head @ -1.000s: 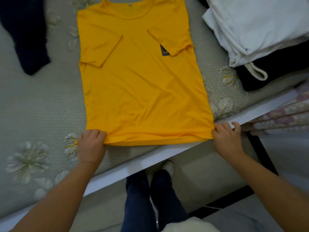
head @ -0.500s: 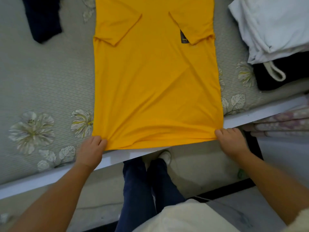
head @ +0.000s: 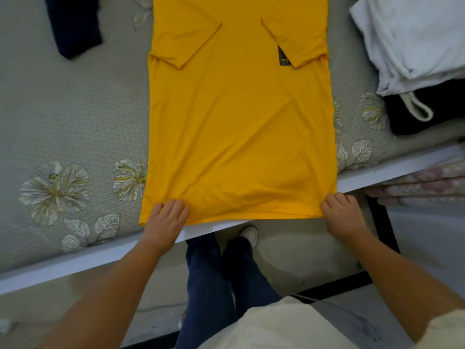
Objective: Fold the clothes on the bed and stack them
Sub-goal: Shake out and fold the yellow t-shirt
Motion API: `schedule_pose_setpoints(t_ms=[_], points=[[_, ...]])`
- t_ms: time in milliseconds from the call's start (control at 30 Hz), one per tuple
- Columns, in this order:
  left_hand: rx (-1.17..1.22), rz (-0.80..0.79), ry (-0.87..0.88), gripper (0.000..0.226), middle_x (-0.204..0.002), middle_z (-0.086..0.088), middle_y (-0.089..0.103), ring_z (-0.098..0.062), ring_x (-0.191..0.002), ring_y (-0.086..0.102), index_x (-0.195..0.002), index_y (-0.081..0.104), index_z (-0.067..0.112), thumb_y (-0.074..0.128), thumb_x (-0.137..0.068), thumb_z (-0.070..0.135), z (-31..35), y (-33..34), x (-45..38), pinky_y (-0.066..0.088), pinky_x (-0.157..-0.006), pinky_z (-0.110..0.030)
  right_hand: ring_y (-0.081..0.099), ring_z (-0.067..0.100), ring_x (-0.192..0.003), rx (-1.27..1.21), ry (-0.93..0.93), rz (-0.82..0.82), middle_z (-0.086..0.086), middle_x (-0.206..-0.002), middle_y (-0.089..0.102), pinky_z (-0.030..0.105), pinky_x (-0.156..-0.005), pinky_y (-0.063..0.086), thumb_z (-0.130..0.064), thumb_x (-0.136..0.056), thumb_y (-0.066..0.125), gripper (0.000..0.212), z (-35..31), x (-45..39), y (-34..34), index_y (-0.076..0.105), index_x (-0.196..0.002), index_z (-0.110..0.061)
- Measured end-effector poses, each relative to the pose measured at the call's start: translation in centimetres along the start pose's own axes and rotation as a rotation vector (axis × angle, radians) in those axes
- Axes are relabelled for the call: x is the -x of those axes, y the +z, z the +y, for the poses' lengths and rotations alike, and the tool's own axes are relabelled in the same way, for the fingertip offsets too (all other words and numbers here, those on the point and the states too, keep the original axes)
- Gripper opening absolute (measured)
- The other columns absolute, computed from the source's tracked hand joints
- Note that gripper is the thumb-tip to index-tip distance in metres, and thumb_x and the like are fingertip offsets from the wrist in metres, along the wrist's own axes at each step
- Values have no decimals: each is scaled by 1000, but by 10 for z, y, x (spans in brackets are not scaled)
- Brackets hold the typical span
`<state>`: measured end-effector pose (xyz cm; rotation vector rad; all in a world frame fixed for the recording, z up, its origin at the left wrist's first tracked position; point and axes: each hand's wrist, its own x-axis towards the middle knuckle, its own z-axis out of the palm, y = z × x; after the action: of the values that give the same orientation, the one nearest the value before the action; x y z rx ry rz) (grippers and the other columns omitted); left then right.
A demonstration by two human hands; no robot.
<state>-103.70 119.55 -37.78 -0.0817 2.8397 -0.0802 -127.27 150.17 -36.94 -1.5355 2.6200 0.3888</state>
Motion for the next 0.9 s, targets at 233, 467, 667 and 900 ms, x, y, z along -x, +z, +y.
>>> schedule_pose_setpoints(t_ms=[233,467,667,900], points=[[1,-17,-7,64,-62,-9,57,-25,-57,50,-80,37,11,81,-33,7,29,7,-25,38,-45,-26,50,27,-49,22,18,57,15,-50,49,33,-54,14,-5,-63,34,18,19,6,3,49,-54,-4],[101,137,6,10,-56,-12,53,-24,-45,52,-73,32,13,31,-65,8,25,6,-30,37,-40,-24,24,25,-62,-24,19,174,18,-51,49,34,-54,14,-5,-65,33,19,23,13,20,49,-54,-3],[294,72,-192,21,-55,-22,57,-33,-45,56,-63,63,-9,50,-48,-12,9,-25,-28,42,-36,-30,48,23,-42,-45,-16,310,13,-48,47,33,-58,20,-5,-71,35,4,14,1,9,36,-69,-9],[387,-11,-656,21,-96,-28,60,-41,-90,54,-92,61,-7,50,-76,-10,-28,-73,-56,34,-69,-41,58,31,-57,-176,321,354,20,-59,55,38,-67,43,2,-64,44,15,39,-39,-43,58,-58,2]])
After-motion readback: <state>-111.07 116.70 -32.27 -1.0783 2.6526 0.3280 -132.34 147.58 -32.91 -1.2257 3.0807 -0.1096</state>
